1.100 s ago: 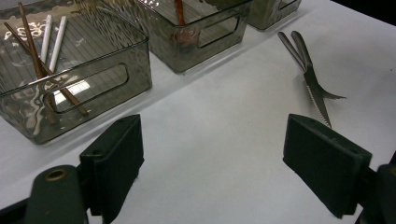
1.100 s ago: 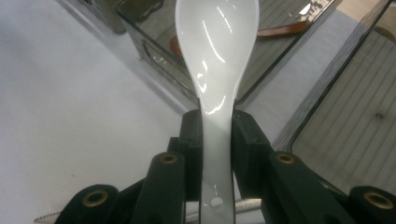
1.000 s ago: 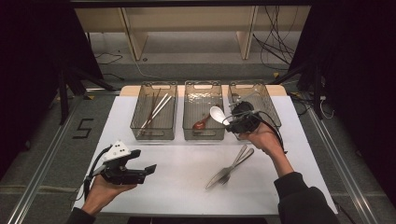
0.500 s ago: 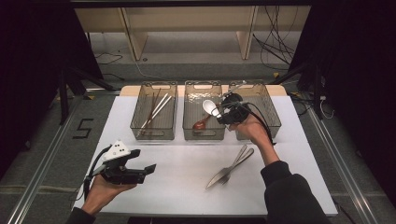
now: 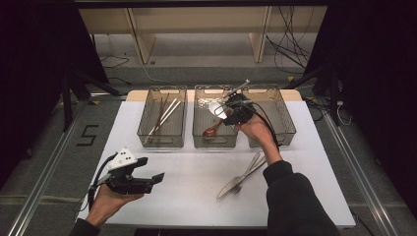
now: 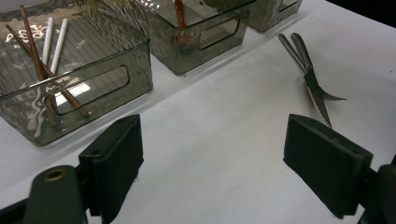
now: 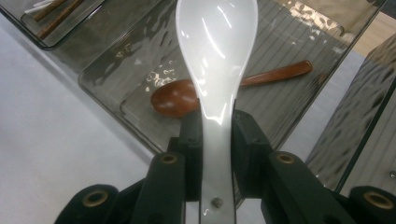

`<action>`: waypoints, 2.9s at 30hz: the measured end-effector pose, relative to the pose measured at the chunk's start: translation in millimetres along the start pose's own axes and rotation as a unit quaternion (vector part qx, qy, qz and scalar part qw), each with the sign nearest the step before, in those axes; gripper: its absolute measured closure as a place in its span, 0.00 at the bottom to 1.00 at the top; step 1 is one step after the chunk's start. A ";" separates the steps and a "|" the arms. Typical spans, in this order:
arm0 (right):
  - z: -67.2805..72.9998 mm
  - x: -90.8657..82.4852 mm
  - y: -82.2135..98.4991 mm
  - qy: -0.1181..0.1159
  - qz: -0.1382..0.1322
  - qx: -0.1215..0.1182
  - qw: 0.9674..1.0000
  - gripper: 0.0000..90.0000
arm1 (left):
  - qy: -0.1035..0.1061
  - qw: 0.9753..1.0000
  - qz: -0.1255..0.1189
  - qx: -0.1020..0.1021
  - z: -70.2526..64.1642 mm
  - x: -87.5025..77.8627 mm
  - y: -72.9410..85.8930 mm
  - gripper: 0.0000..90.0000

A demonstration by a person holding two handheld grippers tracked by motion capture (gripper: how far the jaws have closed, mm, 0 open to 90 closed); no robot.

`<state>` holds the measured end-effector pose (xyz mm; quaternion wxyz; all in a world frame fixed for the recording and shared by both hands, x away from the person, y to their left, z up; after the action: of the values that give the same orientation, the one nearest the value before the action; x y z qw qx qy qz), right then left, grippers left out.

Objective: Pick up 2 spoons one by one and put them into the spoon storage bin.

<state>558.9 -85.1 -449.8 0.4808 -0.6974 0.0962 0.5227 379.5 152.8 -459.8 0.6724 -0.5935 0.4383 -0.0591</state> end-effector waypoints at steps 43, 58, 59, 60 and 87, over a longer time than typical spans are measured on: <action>15.8 -31.3 35.9 -0.046 -0.029 -0.018 0.998 0.42 | 0.001 1.000 0.002 0.000 -0.5 1.8 0.5 0.20; 25.1 -38.9 94.3 -0.056 -0.027 -0.038 0.997 0.59 | -0.001 1.000 0.002 0.001 0.2 2.3 0.7 0.20; 23.6 -37.4 95.9 -0.054 -0.029 -0.036 0.997 0.62 | -0.001 1.000 0.001 0.000 0.0 2.3 0.4 0.20; 22.3 -36.1 97.6 -0.052 -0.030 -0.032 0.998 0.65 | -0.001 1.000 0.001 0.000 0.0 2.2 0.3 0.20; -8.0 10.4 145.0 -0.008 0.038 -0.023 0.999 1.00 | 0.000 1.000 -0.005 0.003 -1.5 1.3 -0.9 0.20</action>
<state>476.3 -162.7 -541.1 0.4451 -0.7000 0.1066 0.5481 379.7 150.7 -459.5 0.6742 -0.5934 0.4351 -0.0635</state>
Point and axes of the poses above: each handheld gripper's, and its own axes: x roughly forward along the jaws, y roughly out of its underside, z roughly to its left, the point moved 10 cm from there along x, roughly forward along the jaws, and after that the axes turned 2 degrees about -z, right-handed, at the moved point
